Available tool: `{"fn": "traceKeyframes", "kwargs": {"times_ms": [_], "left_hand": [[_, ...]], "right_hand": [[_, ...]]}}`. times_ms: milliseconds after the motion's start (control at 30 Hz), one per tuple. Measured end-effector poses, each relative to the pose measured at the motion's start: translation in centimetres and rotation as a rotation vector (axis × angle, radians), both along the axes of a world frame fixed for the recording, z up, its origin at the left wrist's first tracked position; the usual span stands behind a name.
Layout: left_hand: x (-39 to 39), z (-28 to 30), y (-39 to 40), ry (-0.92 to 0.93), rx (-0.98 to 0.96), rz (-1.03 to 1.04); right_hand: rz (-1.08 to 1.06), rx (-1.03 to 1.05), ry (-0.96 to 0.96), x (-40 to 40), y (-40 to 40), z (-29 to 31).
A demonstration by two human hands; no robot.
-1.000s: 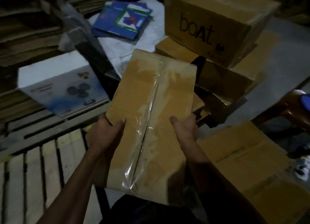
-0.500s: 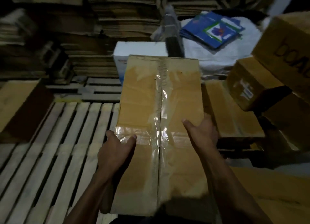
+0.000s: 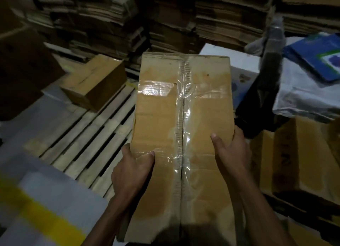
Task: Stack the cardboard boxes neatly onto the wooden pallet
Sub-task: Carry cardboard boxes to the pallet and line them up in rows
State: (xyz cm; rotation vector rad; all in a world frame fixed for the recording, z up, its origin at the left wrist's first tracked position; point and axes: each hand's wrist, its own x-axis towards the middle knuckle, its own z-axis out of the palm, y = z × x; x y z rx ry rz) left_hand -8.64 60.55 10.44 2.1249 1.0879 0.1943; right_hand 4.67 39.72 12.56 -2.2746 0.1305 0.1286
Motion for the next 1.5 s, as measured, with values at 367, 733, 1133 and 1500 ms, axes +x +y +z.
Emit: {"fn": "traceKeyframes", "kwargs": {"times_ms": [367,733,1133,1500], "left_hand": [[-1.3,1.8,0.2,-0.045,0.049,0.209],[0.5,4.0,0.3,-0.098,0.123,0.316],[3.7,3.9,9.2,-0.127,0.182,0.376],[8.1,6.3,24.6,0.012,0.031,0.305]], "right_hand": [[0.309,0.073,-0.089,3.3,4.3,0.9],[0.51,0.136,-0.101,8.7,7.0,3.5],[0.571,0.145,-0.154,12.5,16.7,4.3],[0.522,0.012,-0.03,16.0,31.1,8.2]]}}
